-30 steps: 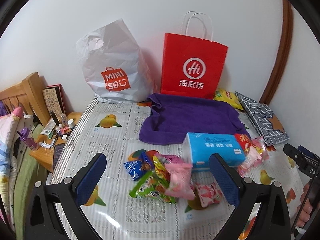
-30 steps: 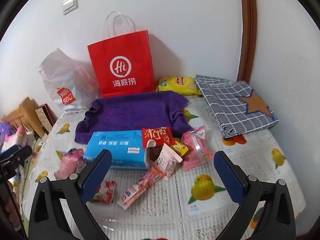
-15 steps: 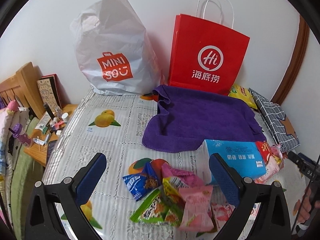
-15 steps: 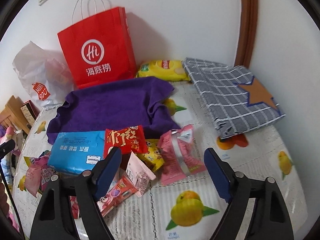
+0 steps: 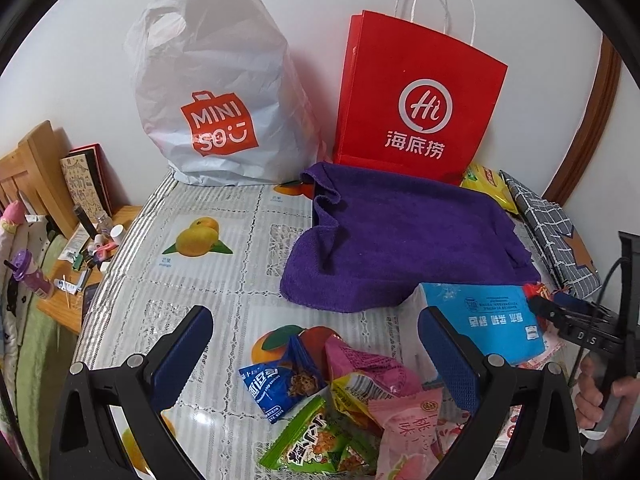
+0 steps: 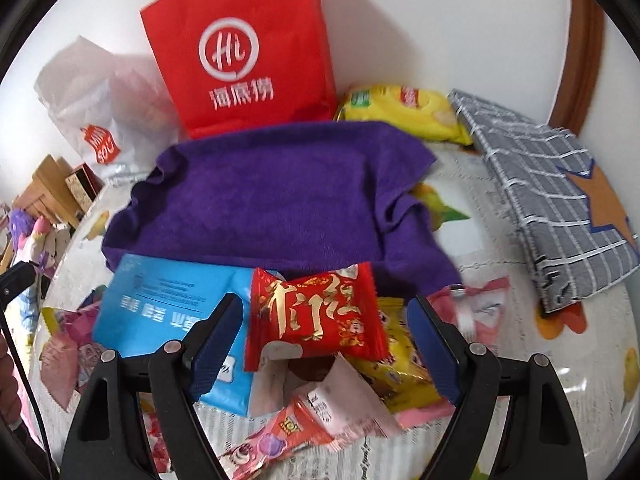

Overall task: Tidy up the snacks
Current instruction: 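Grasp the pink candy with the left tool while the right tool grasps the red candy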

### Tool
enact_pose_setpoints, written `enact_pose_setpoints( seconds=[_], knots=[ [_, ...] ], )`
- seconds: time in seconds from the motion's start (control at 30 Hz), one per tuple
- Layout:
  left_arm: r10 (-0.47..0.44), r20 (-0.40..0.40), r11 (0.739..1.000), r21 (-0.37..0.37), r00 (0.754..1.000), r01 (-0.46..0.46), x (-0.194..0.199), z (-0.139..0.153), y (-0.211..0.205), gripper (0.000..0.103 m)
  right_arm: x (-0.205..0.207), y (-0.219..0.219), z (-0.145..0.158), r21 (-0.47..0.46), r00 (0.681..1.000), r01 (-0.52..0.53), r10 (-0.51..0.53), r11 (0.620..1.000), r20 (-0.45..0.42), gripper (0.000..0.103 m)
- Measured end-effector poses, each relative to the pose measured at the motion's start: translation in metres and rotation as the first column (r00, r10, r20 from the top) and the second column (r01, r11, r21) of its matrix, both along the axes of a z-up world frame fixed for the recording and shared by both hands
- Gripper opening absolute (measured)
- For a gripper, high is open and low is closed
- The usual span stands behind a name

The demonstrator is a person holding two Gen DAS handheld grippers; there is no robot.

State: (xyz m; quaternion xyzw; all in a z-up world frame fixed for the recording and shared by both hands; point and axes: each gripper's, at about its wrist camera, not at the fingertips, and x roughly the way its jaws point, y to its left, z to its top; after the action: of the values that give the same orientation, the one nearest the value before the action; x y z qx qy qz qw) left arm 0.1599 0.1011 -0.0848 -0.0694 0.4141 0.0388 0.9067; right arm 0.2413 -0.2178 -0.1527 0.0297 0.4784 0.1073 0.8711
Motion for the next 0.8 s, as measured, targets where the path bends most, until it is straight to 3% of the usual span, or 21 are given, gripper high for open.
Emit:
enact_pose_setpoints(
  seconds=[0.13,0.27,0.6,0.8],
  knots=[
    [-0.006,-0.010,1.000,-0.006,1.000,0.006,0.003,-0.005,0.001,0.103,0.003,-0.002,-0.004,0.059,1.000,-0.007,0.008,0.998,-0.013,0.081],
    [-0.009,-0.019,1.000,-0.009,1.000,0.009,0.003,-0.008,0.003,0.103,0.000,0.001,-0.001,0.105,0.998,-0.051,0.053,0.993,-0.016,0.054],
    [0.017,-0.028,1.000,-0.020,0.999,-0.018,-0.012,-0.008,0.021,0.103,-0.024,0.006,0.020,0.066,0.998,-0.043,0.041,0.997,0.041,0.052],
    [-0.048,-0.040,0.998,-0.037,0.998,0.047,-0.022,-0.010,0.004,0.103,-0.044,0.003,0.035,0.053,0.996,-0.028,0.024,0.998,0.082,0.052]
  ],
)
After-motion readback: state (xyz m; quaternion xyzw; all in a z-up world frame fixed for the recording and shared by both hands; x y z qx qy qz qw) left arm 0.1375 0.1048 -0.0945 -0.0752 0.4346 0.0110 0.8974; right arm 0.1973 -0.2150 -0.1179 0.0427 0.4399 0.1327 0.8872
